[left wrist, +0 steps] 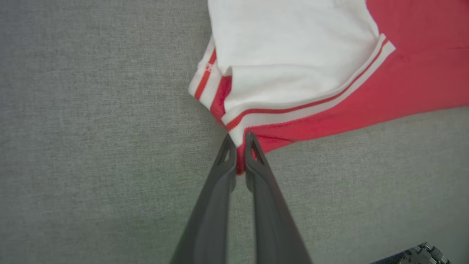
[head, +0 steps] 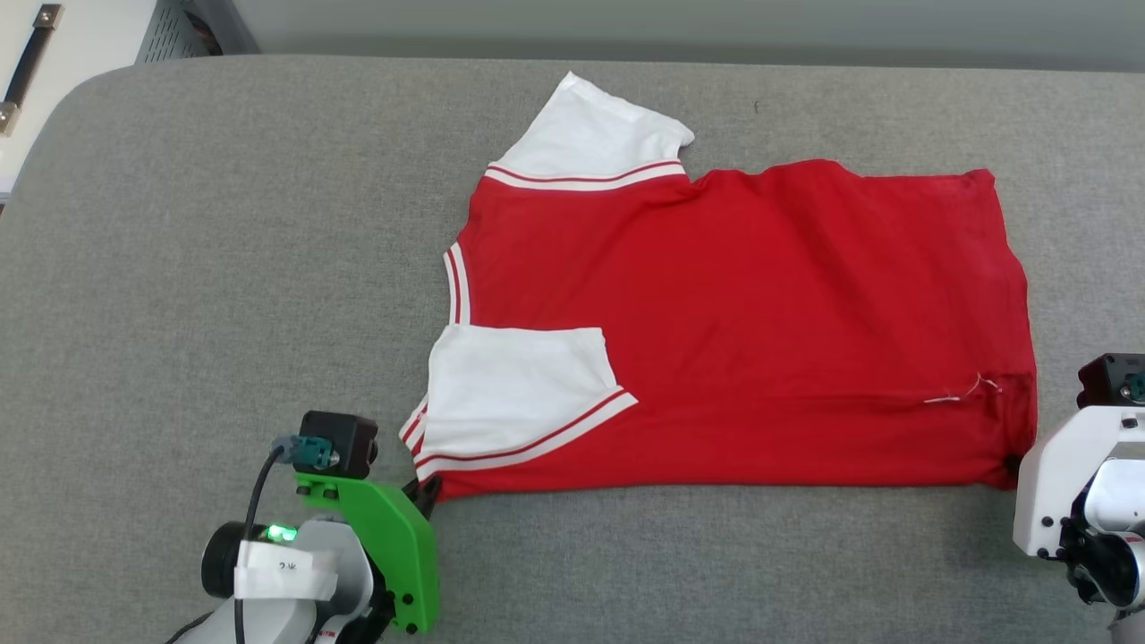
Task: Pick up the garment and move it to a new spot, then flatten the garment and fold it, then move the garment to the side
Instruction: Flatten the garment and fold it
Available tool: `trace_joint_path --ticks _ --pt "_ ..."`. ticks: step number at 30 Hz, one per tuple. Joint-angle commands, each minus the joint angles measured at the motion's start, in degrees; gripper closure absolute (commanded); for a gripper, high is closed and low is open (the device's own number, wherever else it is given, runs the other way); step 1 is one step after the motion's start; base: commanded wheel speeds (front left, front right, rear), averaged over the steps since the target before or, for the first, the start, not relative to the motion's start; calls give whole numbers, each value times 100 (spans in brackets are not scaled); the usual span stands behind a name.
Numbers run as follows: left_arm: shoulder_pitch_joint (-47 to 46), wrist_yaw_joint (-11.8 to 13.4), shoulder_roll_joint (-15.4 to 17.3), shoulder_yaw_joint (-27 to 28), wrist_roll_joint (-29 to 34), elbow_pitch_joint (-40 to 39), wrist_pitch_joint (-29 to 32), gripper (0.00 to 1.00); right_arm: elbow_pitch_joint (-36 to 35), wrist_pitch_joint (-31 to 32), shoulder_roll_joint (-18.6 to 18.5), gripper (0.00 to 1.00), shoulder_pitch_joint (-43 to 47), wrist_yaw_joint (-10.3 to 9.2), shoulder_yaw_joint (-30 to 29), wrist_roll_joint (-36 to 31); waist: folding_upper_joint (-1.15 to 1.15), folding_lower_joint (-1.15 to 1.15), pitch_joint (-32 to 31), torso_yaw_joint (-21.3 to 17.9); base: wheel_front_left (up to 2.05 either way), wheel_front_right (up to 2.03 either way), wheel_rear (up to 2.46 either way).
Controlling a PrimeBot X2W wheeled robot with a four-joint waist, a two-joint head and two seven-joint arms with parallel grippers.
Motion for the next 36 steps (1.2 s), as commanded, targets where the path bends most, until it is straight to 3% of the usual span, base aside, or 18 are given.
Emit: trace_joint_path --ticks 1,10,18,26,36 --pt "118 51 80 15 -71 27 31 100 97 -3 -36 100 120 -6 -11 34 0 0 -137 -46 0 0 0" --pt "501 147 228 -31 -252 12 237 100 -292 130 -160 100 557 -6 -108 220 0 0 -676 -113 0 0 0" --pt "927 175 280 -116 -420 38 304 100 -731 391 -23 100 1258 -6 -350 312 0 0 -987 -140 0 0 0" --pt "1155 103 228 -252 -502 176 313 100 -908 401 210 100 1727 -6 -503 327 0 0 -993 -167 0 0 0" --pt "1020 -92 75 -353 -532 613 300 100 -604 133 318 100 1615 -6 -491 255 0 0 -712 -158 0 0 0"
